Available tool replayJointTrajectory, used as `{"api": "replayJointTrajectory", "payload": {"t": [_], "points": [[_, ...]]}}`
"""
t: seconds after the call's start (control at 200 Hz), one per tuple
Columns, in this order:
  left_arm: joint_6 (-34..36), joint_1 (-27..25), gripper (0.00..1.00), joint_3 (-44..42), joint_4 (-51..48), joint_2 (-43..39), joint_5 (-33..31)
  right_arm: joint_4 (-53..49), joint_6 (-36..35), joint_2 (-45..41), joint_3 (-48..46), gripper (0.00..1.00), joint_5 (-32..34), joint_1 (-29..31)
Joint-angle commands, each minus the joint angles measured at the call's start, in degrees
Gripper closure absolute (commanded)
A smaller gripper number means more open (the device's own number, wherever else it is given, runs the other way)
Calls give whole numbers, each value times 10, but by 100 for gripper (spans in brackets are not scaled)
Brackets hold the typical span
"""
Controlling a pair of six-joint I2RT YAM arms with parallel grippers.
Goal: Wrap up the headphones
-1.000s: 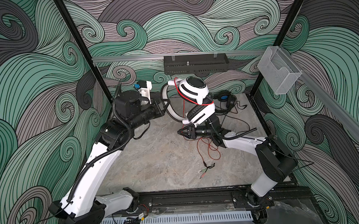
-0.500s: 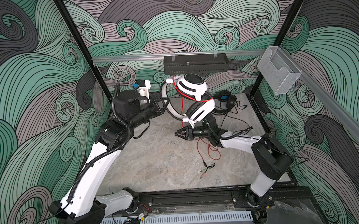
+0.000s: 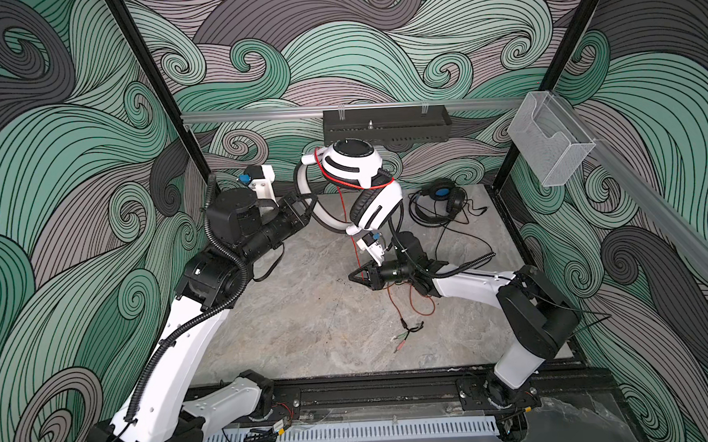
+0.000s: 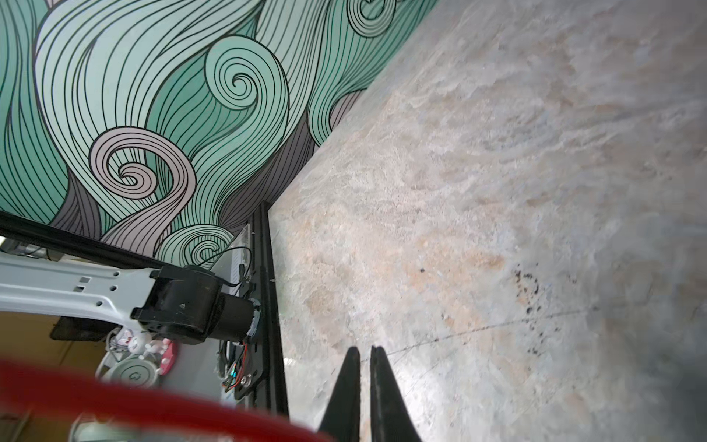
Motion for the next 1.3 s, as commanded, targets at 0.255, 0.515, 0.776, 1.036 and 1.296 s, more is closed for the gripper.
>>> {"api": "replayJointTrajectory", "payload": {"t": [0.255,0.515,0.776,1.036,1.296], "points": [[-49,32,100,-45,64,-18,-146,-350,-163,-216,-10,100,169,66],[6,35,100,-49,43,19,-197,-557,-277,-298,94,100,359,180],[89,23,100,-70,-15,31,-242,-681,-425,-276,250,100,476,269],[179,-37,100,-91,-91,41,-313,-732,-518,-205,390,100,524,308],[307,-118,100,-115,-172,48,-423,-764,-534,-124,498,100,570,308]]}}
